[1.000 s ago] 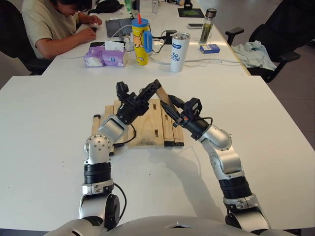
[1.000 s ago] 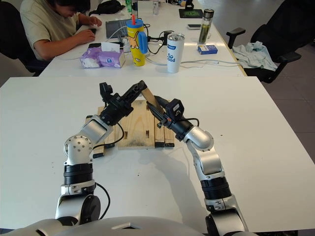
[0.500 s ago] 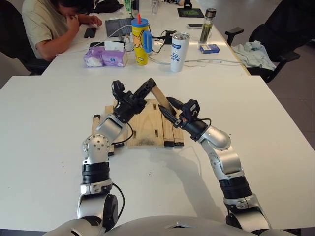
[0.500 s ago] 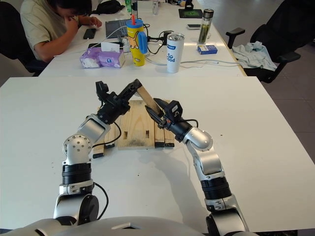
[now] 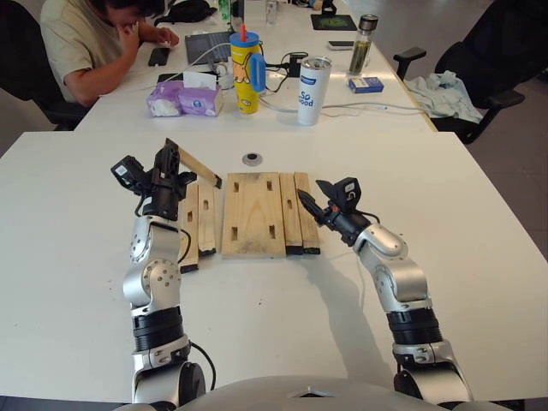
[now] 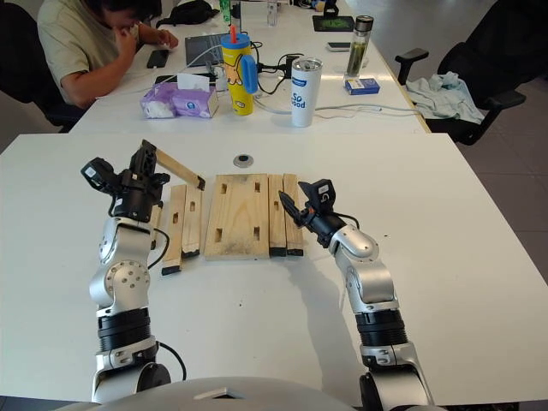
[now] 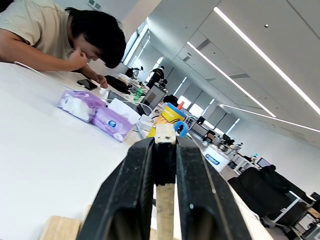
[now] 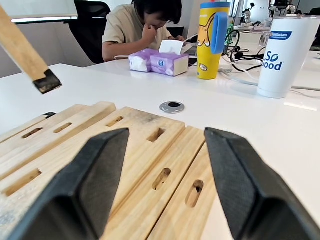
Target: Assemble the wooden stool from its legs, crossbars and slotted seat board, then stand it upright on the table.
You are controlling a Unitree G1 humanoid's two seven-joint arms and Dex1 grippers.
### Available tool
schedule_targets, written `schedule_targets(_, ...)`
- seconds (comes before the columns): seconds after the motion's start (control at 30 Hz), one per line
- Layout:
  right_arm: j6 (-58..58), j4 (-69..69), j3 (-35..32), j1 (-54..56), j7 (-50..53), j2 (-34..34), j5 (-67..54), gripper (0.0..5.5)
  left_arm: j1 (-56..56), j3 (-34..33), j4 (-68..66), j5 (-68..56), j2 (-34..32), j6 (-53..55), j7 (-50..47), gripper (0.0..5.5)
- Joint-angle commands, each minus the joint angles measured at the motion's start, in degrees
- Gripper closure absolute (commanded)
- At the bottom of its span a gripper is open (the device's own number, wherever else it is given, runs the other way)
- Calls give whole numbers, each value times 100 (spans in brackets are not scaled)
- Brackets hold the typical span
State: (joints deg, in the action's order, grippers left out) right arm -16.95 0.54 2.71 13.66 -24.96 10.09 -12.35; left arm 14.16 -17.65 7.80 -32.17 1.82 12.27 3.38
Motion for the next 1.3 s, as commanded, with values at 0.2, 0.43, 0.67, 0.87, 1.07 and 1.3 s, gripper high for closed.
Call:
schedule_targets(0.2,-5,-67,13,119,105,-112,0,270,71,-41,-963,488,-173,-524,37,504)
schedule_targets(0.43,-12,-152,65,227,-10,-82,-5,270,67,-119,-1304,614,-217,-798,-11,504)
schedule_targets(0.67,-25,-215,111,311,-74,-88,13,270,192,-148,-1631,712,-209,-933,-93,504)
schedule_targets(0.87,-48,-283,160,413,-136,-64,27,270,247,-78,-1741,765,-191,-923,-105,504)
schedule_targets(1.07,-15,-379,187,504,-156,-62,45,270,330,-59,-1581,711,-55,-908,-258,504)
schedule_targets(1.3,31,-421,219,515,-122,-113,66,270,483,-78,-1296,552,2,-755,-369,504)
